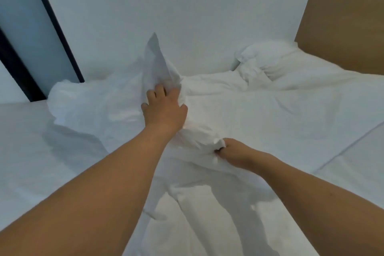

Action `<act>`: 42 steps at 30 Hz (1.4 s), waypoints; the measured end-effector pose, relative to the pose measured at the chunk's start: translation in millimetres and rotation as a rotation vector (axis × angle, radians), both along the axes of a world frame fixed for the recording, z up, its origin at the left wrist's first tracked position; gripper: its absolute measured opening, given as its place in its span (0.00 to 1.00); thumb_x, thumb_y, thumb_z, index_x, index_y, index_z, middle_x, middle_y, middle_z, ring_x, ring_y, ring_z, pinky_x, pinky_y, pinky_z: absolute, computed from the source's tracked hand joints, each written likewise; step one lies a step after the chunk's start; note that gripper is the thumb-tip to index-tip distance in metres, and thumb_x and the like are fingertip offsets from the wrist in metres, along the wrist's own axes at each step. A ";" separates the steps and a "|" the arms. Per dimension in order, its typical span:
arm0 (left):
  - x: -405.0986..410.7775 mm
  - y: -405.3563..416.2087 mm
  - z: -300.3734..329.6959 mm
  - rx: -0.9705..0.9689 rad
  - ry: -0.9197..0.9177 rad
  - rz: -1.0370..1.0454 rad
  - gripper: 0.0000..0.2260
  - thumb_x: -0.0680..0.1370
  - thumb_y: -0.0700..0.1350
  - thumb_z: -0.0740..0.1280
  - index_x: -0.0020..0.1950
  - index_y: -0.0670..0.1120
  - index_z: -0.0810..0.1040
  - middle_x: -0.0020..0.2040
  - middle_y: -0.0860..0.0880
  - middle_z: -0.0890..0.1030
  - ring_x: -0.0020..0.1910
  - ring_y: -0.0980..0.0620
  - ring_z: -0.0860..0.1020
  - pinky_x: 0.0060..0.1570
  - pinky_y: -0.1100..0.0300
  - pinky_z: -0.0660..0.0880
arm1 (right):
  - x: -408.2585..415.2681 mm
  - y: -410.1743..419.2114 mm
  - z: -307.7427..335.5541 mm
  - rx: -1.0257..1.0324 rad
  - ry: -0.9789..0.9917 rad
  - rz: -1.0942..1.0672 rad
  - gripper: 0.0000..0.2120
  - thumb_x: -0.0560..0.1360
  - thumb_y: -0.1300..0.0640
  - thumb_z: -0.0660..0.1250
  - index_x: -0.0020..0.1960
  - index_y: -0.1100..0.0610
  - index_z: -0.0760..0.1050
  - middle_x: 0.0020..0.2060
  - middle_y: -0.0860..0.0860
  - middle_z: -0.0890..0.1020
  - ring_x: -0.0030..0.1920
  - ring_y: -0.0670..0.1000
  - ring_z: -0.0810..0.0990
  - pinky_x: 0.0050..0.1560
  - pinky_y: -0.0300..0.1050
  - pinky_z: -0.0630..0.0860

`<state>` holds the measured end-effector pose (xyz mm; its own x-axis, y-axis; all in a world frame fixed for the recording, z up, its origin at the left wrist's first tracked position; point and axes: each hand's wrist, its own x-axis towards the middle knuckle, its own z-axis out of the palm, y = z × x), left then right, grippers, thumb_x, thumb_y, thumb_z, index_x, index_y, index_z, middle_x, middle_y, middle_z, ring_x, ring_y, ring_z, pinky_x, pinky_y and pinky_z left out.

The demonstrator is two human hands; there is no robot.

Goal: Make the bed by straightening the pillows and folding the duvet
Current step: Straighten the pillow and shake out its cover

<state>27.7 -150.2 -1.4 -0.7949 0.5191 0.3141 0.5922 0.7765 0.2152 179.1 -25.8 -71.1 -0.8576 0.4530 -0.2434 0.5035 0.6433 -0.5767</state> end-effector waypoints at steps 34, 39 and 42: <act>-173.5 632.9 -271.6 -0.434 -0.035 -0.336 0.35 0.73 0.63 0.38 0.78 0.53 0.36 0.79 0.46 0.39 0.77 0.42 0.36 0.59 0.19 0.38 | -105.1 555.1 -202.4 0.850 0.285 -0.365 0.15 0.68 0.46 0.57 0.49 0.55 0.68 0.53 0.53 0.75 0.50 0.54 0.69 0.48 0.51 0.62; -173.6 631.7 -255.1 -0.532 -0.065 -0.344 0.37 0.71 0.64 0.35 0.78 0.53 0.35 0.79 0.46 0.37 0.76 0.41 0.33 0.59 0.20 0.38 | -103.9 552.3 -201.3 0.844 0.303 -0.388 0.19 0.68 0.46 0.58 0.53 0.58 0.71 0.54 0.54 0.74 0.52 0.56 0.74 0.48 0.51 0.64; -176.0 634.4 -249.4 -0.617 -0.143 -0.361 0.37 0.70 0.65 0.35 0.78 0.54 0.35 0.78 0.46 0.37 0.76 0.42 0.34 0.60 0.21 0.37 | -102.4 553.4 -203.1 0.843 0.273 -0.409 0.20 0.73 0.43 0.54 0.56 0.57 0.68 0.56 0.52 0.69 0.54 0.55 0.69 0.50 0.51 0.63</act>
<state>-148.3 484.1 -250.8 -0.5522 0.8057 -0.2143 0.8331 0.5433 -0.1041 76.7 527.7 -274.2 -0.5739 0.6632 0.4804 0.6974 0.7033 -0.1377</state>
